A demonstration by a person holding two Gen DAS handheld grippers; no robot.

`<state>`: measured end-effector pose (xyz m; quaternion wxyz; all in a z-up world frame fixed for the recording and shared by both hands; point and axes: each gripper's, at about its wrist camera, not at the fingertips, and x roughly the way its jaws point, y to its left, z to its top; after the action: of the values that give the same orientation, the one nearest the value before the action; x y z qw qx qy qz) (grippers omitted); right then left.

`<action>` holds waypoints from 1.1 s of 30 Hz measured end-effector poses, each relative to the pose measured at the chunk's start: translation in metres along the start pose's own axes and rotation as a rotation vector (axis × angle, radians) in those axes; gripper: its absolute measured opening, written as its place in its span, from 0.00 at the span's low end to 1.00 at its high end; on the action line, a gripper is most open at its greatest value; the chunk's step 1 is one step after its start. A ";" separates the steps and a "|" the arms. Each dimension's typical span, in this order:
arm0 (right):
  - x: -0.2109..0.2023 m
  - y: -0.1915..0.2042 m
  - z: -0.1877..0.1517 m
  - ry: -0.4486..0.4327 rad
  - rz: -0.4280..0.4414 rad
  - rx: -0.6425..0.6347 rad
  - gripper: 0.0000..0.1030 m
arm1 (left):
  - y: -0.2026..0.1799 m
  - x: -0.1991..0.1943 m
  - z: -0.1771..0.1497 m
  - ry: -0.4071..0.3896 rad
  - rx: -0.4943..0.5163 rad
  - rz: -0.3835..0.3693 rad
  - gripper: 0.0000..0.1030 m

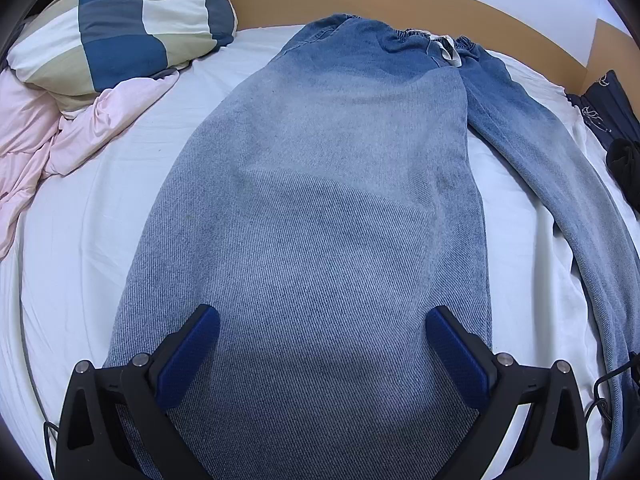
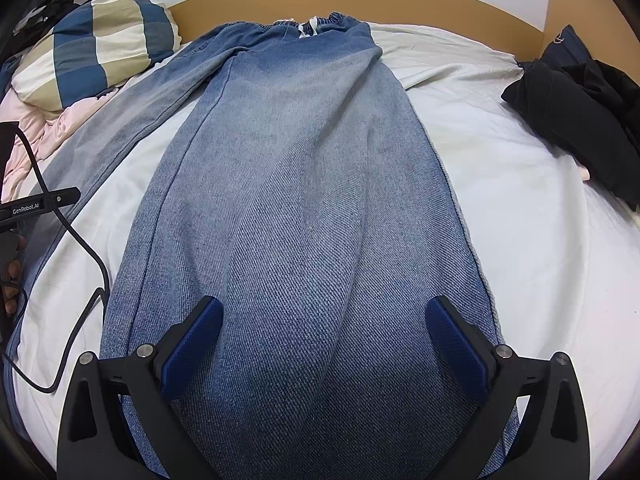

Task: Fold clothes

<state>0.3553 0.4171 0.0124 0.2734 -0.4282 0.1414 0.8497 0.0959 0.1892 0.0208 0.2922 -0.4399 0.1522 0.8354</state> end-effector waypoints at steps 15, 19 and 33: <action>0.000 0.000 0.001 0.002 -0.001 0.000 1.00 | -0.001 0.009 0.019 0.184 0.048 -0.022 1.00; -0.001 0.001 0.002 0.002 -0.002 0.001 1.00 | -0.002 0.013 0.025 0.229 0.037 -0.008 1.00; 0.000 0.003 0.001 0.002 -0.003 0.002 1.00 | -0.003 0.019 0.033 0.304 0.028 -0.002 1.00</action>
<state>0.3528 0.4148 0.0128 0.2748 -0.4290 0.1418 0.8487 0.0679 0.2155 0.0242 0.2726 -0.5574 0.2062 0.7566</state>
